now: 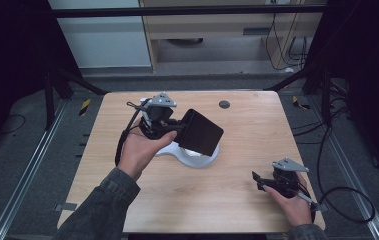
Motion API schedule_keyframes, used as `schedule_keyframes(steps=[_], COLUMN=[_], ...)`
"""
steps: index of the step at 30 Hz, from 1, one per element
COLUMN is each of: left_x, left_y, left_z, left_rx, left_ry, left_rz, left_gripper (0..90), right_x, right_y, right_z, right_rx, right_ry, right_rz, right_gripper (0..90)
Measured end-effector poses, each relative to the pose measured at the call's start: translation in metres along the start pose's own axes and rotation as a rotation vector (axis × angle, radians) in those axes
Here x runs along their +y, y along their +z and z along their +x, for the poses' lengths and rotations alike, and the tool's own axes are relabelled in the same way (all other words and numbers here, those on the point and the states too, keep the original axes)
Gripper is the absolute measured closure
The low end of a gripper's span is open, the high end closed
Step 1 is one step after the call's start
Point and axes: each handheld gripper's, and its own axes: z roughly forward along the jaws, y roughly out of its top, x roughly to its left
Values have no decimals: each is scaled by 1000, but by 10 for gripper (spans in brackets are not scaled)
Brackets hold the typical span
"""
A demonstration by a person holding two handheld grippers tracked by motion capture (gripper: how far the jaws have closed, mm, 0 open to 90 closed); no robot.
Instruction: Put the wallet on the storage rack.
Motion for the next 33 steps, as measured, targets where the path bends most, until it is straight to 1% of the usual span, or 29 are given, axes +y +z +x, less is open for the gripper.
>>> schedule_keyframes(steps=[3,4,5,7,8,9,12,13,17,21,23,33], left_x=[2,2,2,1,1,0,-3,-5,-11,-17,-19,-29], left_y=[-2,-2,-2,-1,-1,0,4,5,10,17,21,34], left_z=[5,6,8,11,13,14,17,18,22,25,26,30], left_rx=[19,27,37,48,50,51,65,66,66,68,67,63], left_ry=[-10,-11,-12,-18,-21,-26,-30,-31,-46,-51,-57,-78], left_rz=[-6,-4,-5,-9,-9,-7,0,2,12,27,27,41], left_gripper=[807,807,807,807,807,807,807,807,807,806,807,806], right_x=[-1,-1,-1,-1,-1,-1,-1,-2,-2,-2,-2,-3], right_y=[0,-1,-1,-1,-1,0,1,1,1,2,2,3], right_z=[-2,-1,-1,-1,-1,-2,-1,-1,-1,0,0,0], right_rx=[-3,0,-1,-5,-4,-7,-4,-8,-7,-7,-5,-5], right_ry=[3,16,16,7,10,2,0,-8,-11,-14,-21,-24], right_rz=[2,7,9,9,10,10,20,20,21,26,31,41], right_gripper=[125,125,125,126,126,126,126,126,126,125,124,123])
